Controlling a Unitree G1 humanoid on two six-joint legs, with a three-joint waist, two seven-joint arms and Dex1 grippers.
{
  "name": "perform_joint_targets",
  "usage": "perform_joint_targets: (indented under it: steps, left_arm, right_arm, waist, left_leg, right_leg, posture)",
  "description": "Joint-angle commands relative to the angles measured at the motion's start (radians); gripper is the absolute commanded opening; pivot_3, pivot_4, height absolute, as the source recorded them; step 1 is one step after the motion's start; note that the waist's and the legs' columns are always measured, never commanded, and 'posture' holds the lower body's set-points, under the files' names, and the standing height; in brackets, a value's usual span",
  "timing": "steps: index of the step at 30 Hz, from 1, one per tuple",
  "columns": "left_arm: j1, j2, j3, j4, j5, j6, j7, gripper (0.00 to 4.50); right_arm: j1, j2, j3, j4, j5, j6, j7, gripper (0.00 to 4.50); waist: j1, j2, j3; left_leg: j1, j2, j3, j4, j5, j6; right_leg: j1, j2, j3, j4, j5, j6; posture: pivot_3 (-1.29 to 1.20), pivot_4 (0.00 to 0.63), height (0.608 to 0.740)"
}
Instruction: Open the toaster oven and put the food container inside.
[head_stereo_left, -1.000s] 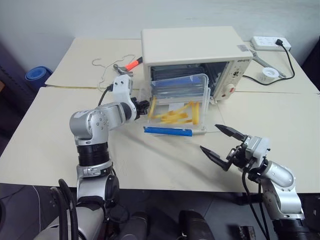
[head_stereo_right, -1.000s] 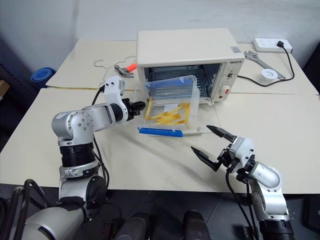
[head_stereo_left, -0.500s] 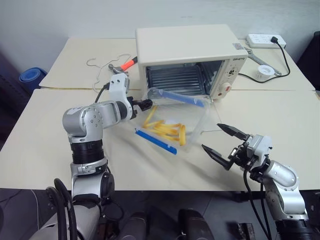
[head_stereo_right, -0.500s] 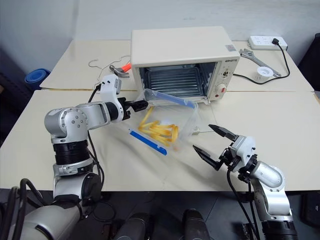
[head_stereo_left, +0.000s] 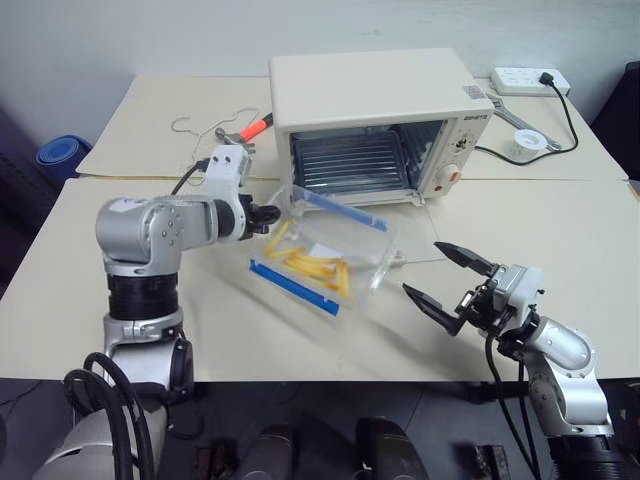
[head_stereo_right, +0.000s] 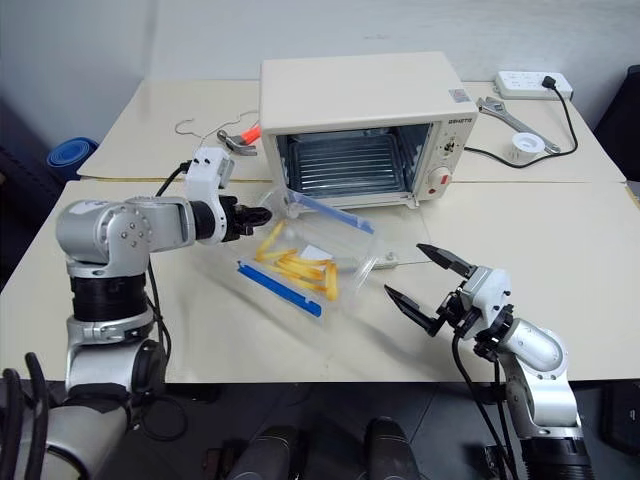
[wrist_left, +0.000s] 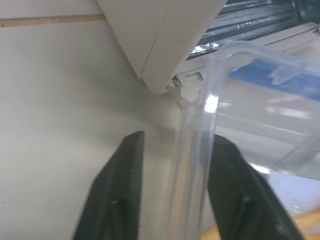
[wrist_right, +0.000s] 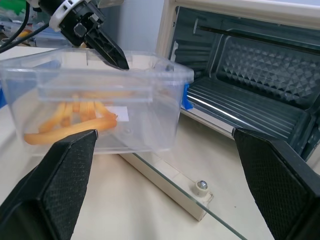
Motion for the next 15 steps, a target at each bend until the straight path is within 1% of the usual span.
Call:
perform_joint_targets:
  steps: [1,2,3,7,10,13,15]
  left_arm:
    - [-0.055,0.018,-0.009,-0.022,-0.02,0.046,-0.039,0.55]
    - [-0.068,0.009,0.0,-0.025,-0.023,0.068,-0.04,0.23]
    - [-0.076,0.002,0.007,-0.027,-0.023,0.083,-0.04,0.11]
    - [-0.119,-0.083,0.084,-0.031,0.006,0.144,0.014,0.09]
    - [-0.126,-0.13,0.1,-0.043,0.028,0.15,0.05,0.09]
    - [-0.124,-0.199,0.119,-0.046,0.077,0.133,0.117,0.09]
    - [-0.125,-0.226,0.123,-0.043,0.1,0.109,0.144,0.09]
  right_arm:
    - [-0.005,0.012,-0.005,-0.007,0.006,-0.013,-0.003,4.5]
    - [-0.004,0.014,-0.004,-0.007,0.006,-0.013,-0.003,4.5]
    - [-0.002,0.015,-0.004,-0.007,0.006,-0.013,-0.003,4.5]
    - [0.012,0.017,-0.006,-0.012,0.007,-0.013,-0.004,4.5]
    - [0.024,0.015,-0.012,-0.017,0.011,-0.011,-0.006,4.5]
    - [0.042,0.011,-0.027,-0.023,0.013,-0.008,-0.018,4.5]
    - [0.054,0.009,-0.038,-0.03,0.017,-0.005,-0.029,4.5]
  waist:
    - [0.002,0.0,0.0]
    - [0.002,0.0,0.0]
    - [0.002,0.0,0.0]
    - [0.002,0.0,0.0]
    - [0.001,0.0,0.0]
    - [0.001,0.0,0.0]
    - [0.001,0.0,0.0]
  left_leg:
    - [0.0,0.0,0.0,0.0,0.0,0.0]
    - [0.0,0.0,0.0,0.0,0.0,0.0]
    - [0.0,0.0,0.0,0.0,0.0,0.0]
    - [-0.001,0.0,0.0,0.0,0.0,0.0]
    - [-0.001,0.0,0.0,0.0,0.0,0.0]
    - [-0.001,0.0,0.0,0.0,0.0,0.0]
    - [-0.001,0.0,0.0,0.0,0.0,0.0]
  right_leg:
    - [0.0,0.0,0.0,0.0,0.0,0.0]
    - [0.0,0.0,0.0,0.0,0.0,0.0]
    - [0.0,0.0,0.0,0.001,0.0,0.0]
    - [0.0,0.0,0.0,0.001,0.0,0.0]
    - [0.0,0.0,0.0,0.001,0.0,0.0]
    - [0.0,0.0,0.0,0.001,0.0,0.0]
    - [0.0,0.0,0.0,0.001,0.0,0.0]
  posture:
    - [0.0,0.15,0.74]
    - [0.0,0.15,0.74]
    - [0.0,0.15,0.74]
    - [0.0,0.15,0.74]
    - [0.0,0.15,0.74]
    - [0.0,0.15,0.74]
    - [0.0,0.15,0.74]
